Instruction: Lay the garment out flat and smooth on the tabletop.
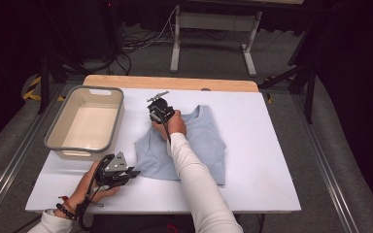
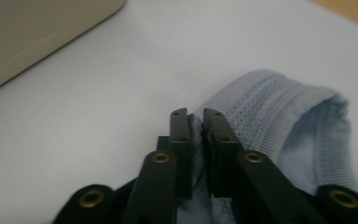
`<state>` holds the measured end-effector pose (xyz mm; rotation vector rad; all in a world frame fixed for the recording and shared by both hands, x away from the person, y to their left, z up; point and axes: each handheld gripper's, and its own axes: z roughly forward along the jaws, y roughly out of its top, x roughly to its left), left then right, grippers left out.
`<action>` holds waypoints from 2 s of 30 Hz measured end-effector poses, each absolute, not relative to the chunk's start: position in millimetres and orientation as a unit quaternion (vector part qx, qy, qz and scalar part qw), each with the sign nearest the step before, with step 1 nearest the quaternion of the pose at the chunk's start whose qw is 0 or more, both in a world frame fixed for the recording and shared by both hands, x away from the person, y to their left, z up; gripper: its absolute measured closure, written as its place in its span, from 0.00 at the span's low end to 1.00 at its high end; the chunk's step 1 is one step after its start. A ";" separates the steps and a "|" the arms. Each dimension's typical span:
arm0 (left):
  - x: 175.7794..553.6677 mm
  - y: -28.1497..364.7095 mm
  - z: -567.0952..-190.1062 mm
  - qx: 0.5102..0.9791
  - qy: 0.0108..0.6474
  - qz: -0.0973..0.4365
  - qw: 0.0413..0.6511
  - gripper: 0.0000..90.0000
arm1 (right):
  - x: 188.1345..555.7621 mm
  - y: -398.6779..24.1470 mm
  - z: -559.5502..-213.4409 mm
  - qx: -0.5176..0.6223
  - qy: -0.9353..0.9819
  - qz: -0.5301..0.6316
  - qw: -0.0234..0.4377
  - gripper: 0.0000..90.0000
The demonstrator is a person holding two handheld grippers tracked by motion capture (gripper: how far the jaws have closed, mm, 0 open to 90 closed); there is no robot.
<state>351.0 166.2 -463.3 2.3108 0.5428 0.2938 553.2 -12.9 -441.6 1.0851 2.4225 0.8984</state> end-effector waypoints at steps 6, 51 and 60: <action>351.5 165.3 -463.9 0.897 0.211 0.110 0.372 0.91 | 556.7 -14.3 -448.7 0.402 0.844 0.314 0.167 0.64; 340.1 169.0 -440.4 0.873 0.208 0.128 0.422 0.91 | 540.2 -14.4 -412.4 0.363 0.827 0.381 0.198 0.96; 339.7 133.4 -414.9 0.850 0.164 0.126 0.485 0.91 | 528.4 -46.3 -380.1 0.345 0.816 0.422 0.192 0.96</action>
